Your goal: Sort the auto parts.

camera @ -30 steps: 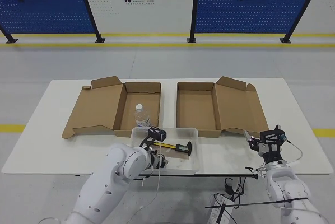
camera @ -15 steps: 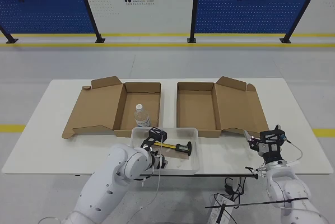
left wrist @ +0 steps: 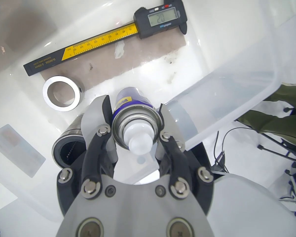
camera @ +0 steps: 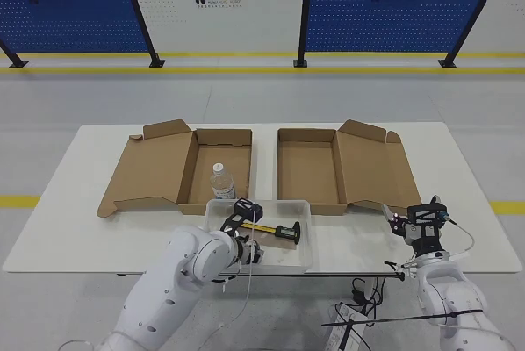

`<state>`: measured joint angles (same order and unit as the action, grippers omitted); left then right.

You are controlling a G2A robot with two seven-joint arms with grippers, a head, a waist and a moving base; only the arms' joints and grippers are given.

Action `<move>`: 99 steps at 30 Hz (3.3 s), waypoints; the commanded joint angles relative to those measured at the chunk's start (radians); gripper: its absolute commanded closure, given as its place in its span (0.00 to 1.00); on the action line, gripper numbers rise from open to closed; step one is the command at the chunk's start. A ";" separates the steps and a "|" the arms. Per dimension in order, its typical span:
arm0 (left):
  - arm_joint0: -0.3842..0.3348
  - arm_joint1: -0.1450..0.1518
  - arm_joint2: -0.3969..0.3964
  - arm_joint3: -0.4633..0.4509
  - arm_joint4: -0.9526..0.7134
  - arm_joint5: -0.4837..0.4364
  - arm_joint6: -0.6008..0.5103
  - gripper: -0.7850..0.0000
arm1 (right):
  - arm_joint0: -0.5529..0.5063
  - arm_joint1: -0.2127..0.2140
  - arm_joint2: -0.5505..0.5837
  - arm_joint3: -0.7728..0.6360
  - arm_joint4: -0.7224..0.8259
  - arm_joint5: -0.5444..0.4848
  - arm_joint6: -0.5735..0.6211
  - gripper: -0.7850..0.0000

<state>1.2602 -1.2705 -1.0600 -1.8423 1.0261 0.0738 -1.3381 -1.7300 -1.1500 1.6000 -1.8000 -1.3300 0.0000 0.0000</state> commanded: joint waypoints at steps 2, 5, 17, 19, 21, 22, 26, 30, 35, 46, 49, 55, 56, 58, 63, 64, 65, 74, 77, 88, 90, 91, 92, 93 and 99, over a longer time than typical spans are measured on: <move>0.002 0.003 -0.005 -0.031 -0.006 -0.005 -0.005 1.00 | 0.000 0.000 0.000 0.000 0.000 0.000 0.000 0.00; 0.004 0.006 -0.015 -0.073 -0.012 -0.014 -0.015 1.00 | 0.000 0.000 0.000 0.000 0.000 0.000 0.000 0.00; 0.005 0.021 -0.094 -0.294 -0.178 -0.045 -0.110 1.00 | 0.000 0.000 0.000 0.000 0.000 0.000 0.000 0.00; -0.006 0.025 -0.099 -0.327 -0.194 -0.078 -0.138 1.00 | 0.000 0.000 0.000 0.000 0.000 0.000 0.000 0.00; -0.010 0.027 -0.099 -0.354 -0.235 -0.084 -0.152 1.00 | 0.000 0.000 0.000 0.000 0.000 0.000 0.000 0.00; -0.016 0.028 -0.097 -0.367 -0.247 -0.093 -0.164 1.00 | 0.000 0.000 0.000 0.000 0.000 0.000 0.000 0.00; -0.030 0.030 -0.082 -0.405 -0.331 -0.094 -0.195 1.00 | 0.000 0.000 0.000 0.000 0.000 0.000 0.000 0.00; -0.047 0.040 -0.051 -0.423 -0.398 -0.124 -0.198 1.00 | 0.000 0.000 0.000 0.000 0.000 0.000 0.000 0.00; -0.071 0.066 -0.015 -0.436 -0.448 -0.144 -0.198 1.00 | 0.000 0.000 0.000 0.000 0.000 0.000 0.000 0.00; -0.112 0.120 0.028 -0.424 -0.500 -0.145 -0.198 1.00 | 0.000 0.000 0.000 0.000 0.000 0.000 0.000 0.00; -0.121 0.130 0.032 -0.420 -0.508 -0.141 -0.198 1.00 | 0.000 0.000 0.000 0.000 0.000 0.000 0.000 0.00; -0.137 0.143 0.038 -0.411 -0.523 -0.135 -0.198 1.00 | 0.000 0.000 0.000 0.000 0.000 0.000 0.000 0.00; -0.140 0.144 0.038 -0.408 -0.526 -0.136 -0.198 1.00 | 0.000 0.000 0.000 0.000 0.000 0.000 0.000 0.00; -0.144 0.147 0.040 -0.403 -0.527 -0.138 -0.198 1.00 | 0.000 0.000 0.000 0.000 0.000 0.000 0.000 0.00; -0.150 0.152 0.043 -0.395 -0.534 -0.137 -0.195 1.00 | 0.000 0.000 0.000 0.000 0.000 0.000 0.000 0.00; -0.151 0.153 0.043 -0.394 -0.535 -0.136 -0.194 1.00 | 0.000 0.000 0.000 0.000 0.000 0.000 0.000 0.00; -0.152 0.154 0.043 -0.393 -0.538 -0.136 -0.192 1.00 | 0.000 0.000 0.000 0.000 0.000 0.000 0.000 0.00; -0.157 0.164 0.045 -0.391 -0.550 -0.136 -0.183 1.00 | 0.000 0.000 0.000 0.000 0.000 0.000 0.000 0.00; -0.158 0.167 0.045 -0.389 -0.554 -0.135 -0.182 1.00 | 0.000 0.000 0.000 0.000 0.000 0.000 0.000 0.00; -0.176 0.178 0.040 -0.373 -0.554 -0.126 -0.166 1.00 | 0.000 0.000 0.000 0.000 0.000 0.000 0.000 0.00; -0.182 0.180 0.008 -0.366 -0.558 -0.099 -0.135 1.00 | 0.000 0.000 0.000 0.000 0.000 0.000 0.000 0.00; -0.185 0.181 -0.009 -0.363 -0.559 -0.089 -0.122 1.00 | 0.000 0.000 0.000 0.000 0.000 0.000 0.000 0.00; -0.189 0.184 -0.026 -0.360 -0.552 -0.082 -0.113 1.00 | 0.000 0.000 0.000 0.000 0.000 0.000 0.000 0.00; -0.191 0.186 -0.041 -0.358 -0.543 -0.077 -0.108 1.00 | 0.000 0.000 0.000 0.000 0.000 0.000 0.000 0.00; -0.198 0.204 -0.126 -0.339 -0.380 -0.029 -0.104 1.00 | 0.000 0.000 0.000 0.000 0.000 0.000 0.000 0.00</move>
<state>1.0613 -1.0703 -1.1689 -2.1847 0.5978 0.0282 -1.4426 -1.7300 -1.1500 1.6000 -1.8000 -1.3300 0.0000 0.0000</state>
